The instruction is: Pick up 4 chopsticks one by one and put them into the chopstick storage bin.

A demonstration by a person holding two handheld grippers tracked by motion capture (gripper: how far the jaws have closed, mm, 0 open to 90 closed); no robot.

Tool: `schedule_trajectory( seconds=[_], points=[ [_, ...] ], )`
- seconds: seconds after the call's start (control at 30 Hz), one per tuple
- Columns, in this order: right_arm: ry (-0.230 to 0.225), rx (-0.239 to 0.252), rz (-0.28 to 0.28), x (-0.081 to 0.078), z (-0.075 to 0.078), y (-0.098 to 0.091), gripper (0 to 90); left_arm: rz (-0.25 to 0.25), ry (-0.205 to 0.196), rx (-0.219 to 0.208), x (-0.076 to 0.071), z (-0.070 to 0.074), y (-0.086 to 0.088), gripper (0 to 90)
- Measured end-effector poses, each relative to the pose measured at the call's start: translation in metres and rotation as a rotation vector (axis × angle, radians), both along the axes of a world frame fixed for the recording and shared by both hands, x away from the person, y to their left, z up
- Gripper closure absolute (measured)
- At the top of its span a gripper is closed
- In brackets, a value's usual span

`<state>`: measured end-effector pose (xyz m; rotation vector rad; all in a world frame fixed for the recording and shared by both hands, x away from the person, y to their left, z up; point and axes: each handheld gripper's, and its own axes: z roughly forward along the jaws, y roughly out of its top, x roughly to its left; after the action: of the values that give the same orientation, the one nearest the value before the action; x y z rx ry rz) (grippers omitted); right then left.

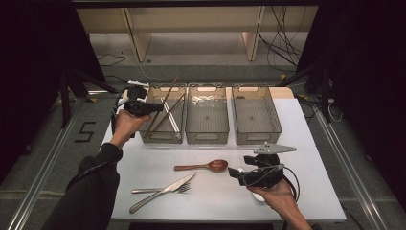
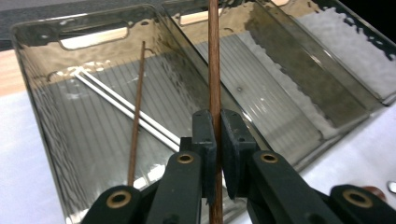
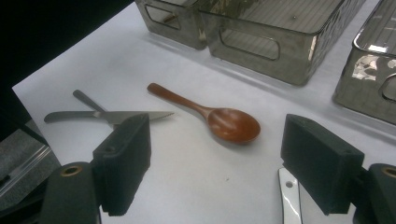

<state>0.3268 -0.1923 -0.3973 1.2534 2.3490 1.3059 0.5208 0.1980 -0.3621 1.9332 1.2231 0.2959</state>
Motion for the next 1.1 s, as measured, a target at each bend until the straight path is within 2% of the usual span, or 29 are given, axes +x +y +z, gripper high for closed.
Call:
schedule_trajectory(
  seconds=[0.5, 1.1],
  points=[
    [0.002, 0.000, 0.007, 0.000, -0.001, 0.001, 25.4, 0.023, -0.020, 0.035, 0.028, -0.004, -0.001, 84.1],
    [0.006, -0.002, 0.017, 0.000, -0.001, 0.002, 25.4, 0.051, -0.029, 0.044, 0.043, -0.017, 0.003, 84.0]
  ],
)
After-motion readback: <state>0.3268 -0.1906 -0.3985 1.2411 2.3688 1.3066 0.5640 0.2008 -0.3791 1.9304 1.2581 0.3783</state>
